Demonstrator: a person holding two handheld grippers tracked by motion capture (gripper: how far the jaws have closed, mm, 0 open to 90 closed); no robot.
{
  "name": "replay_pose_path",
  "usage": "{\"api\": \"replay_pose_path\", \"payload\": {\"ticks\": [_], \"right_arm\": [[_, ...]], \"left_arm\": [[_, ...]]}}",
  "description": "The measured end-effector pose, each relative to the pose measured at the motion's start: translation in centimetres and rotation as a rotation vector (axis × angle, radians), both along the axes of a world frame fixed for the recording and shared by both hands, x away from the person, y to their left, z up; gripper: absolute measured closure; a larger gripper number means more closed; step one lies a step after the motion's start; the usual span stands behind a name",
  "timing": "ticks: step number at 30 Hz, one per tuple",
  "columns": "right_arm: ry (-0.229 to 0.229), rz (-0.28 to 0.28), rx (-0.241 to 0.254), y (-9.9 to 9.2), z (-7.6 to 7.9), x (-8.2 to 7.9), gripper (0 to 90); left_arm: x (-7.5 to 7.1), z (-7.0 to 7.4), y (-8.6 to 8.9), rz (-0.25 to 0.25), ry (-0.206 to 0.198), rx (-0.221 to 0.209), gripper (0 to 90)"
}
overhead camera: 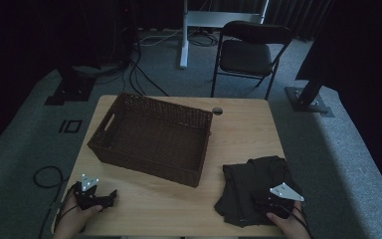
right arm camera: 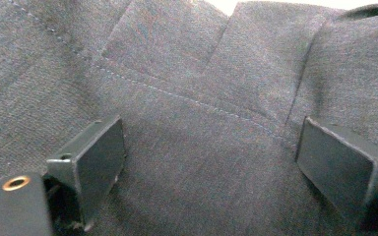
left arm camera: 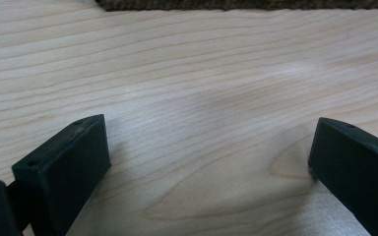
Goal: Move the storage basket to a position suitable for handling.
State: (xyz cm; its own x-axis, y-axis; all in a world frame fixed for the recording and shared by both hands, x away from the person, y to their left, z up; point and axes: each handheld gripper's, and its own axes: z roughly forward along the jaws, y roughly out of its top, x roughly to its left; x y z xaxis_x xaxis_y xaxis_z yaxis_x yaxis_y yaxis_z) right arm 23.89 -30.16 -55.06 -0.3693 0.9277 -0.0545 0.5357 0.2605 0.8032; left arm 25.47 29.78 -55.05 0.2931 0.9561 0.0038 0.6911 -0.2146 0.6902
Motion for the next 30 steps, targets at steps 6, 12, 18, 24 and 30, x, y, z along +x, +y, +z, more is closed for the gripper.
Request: {"api": "replay_pose_path", "payload": {"ticks": [6, 12, 18, 24, 30], "right_arm": [[-0.001, 0.001, 0.005, -0.1, 0.0, 0.0, 10.6], [-0.013, 0.012, 0.019, -0.1, 0.1, 0.0, 10.6], [-0.018, 0.016, 0.055, 0.4, 1.0, 0.2, 12.7], [-0.021, 0.034, 0.063, 1.5, 1.8, 0.8, 12.7], [-0.034, 0.046, 0.098, 2.6, 2.8, 1.2, 12.7]], "left_arm": [[-0.1, 0.0, 0.1, -0.029, 0.001, 0.006, 2.7], [-0.1, 0.0, 0.3, -0.058, -0.001, -0.001, 2.7], [-0.1, 0.0, 1.0, -0.066, -0.002, -0.013, 2.7], [-0.2, 0.1, 1.6, -0.068, 0.003, -0.02, 2.7], [0.2, 0.7, 2.4, -0.063, -0.01, -0.015, 2.7]]}}
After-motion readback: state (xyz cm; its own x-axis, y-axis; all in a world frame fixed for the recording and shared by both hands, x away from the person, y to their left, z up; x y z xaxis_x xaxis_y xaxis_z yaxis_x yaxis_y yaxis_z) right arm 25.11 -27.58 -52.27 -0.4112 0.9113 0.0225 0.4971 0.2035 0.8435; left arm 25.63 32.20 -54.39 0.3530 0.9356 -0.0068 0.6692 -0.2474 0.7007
